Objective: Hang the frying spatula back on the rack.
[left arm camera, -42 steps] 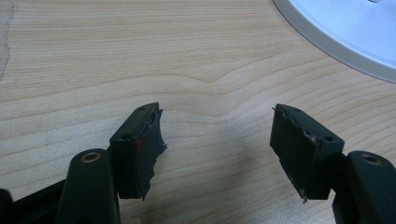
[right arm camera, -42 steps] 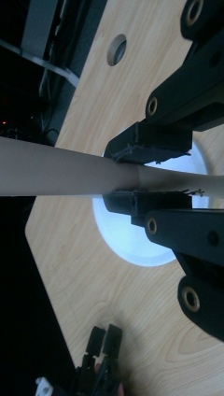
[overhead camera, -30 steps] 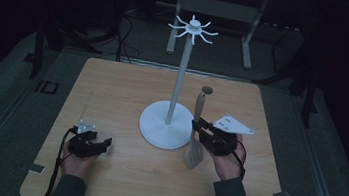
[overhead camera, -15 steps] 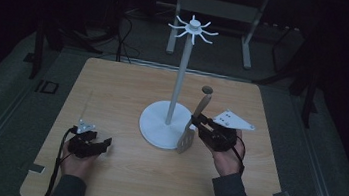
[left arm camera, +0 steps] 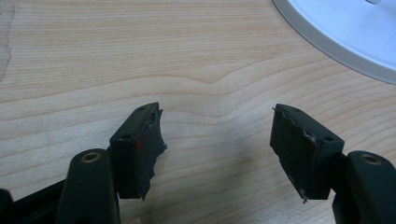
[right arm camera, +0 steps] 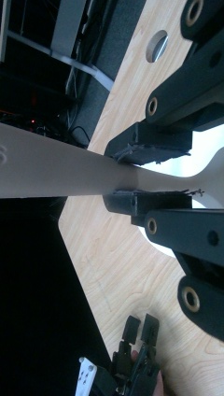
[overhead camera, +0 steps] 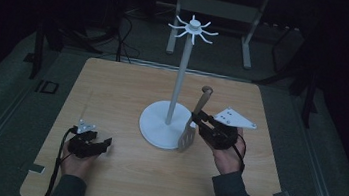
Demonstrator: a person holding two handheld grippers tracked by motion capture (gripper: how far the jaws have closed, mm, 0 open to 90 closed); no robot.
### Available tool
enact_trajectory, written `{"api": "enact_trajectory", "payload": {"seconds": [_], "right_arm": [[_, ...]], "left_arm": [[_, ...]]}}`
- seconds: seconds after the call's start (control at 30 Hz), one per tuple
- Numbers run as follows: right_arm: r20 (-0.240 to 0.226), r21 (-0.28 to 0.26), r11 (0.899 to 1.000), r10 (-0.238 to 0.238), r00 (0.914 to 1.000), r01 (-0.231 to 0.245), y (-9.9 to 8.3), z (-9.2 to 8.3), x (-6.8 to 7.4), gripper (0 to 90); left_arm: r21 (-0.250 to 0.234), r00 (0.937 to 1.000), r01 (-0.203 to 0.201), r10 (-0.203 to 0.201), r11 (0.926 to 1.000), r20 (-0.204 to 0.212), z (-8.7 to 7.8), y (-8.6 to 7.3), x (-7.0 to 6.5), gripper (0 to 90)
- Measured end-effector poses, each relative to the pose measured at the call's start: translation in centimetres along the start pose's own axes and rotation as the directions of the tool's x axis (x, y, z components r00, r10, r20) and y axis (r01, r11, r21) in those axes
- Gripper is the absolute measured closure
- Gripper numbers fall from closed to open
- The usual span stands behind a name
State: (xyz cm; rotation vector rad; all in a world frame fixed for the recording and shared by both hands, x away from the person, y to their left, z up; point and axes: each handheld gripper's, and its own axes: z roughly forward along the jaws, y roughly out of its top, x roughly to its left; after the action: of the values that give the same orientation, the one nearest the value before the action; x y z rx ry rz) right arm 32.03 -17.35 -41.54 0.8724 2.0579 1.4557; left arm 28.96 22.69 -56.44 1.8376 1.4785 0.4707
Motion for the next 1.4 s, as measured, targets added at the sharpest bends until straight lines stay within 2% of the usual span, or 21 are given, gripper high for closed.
{"api": "enact_trajectory", "payload": {"seconds": [0.53, 1.4], "right_arm": [[0.006, -0.030, 1.000, -0.008, 0.9999, 0.009, 1.1, -0.3, 0.0, 75.0], [0.022, -0.089, 0.996, -0.014, 0.9997, 0.016, 3.9, -1.0, -0.4, 75.1]], "left_arm": [[-0.002, 1.0000, -0.002, 0.002, 1.0000, -0.002, 0.0, 0.0, 0.0, 34.2], [-0.004, 1.0000, -0.001, 0.001, 1.0000, -0.002, 0.0, 0.0, 0.0, 34.2]]}}
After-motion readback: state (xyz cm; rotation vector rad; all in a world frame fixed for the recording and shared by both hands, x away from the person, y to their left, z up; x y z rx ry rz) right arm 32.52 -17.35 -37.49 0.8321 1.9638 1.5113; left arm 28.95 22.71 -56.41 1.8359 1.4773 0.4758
